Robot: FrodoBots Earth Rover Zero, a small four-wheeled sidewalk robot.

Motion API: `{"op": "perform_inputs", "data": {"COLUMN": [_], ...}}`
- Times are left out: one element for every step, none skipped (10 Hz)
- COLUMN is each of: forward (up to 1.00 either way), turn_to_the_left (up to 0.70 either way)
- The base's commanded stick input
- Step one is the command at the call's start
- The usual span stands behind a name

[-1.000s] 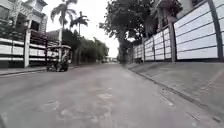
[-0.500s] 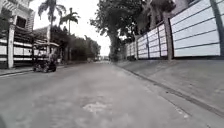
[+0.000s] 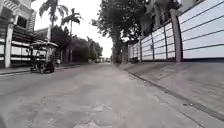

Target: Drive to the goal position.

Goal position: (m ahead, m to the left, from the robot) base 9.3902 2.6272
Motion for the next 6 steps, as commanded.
{"op": "perform_inputs", "data": {"forward": [1.0, 1.0, 1.0, 1.0, 1.0, 1.0], "turn_to_the_left": [0.0, 0.0, 0.0, 0.0, 0.0, 0.0]}}
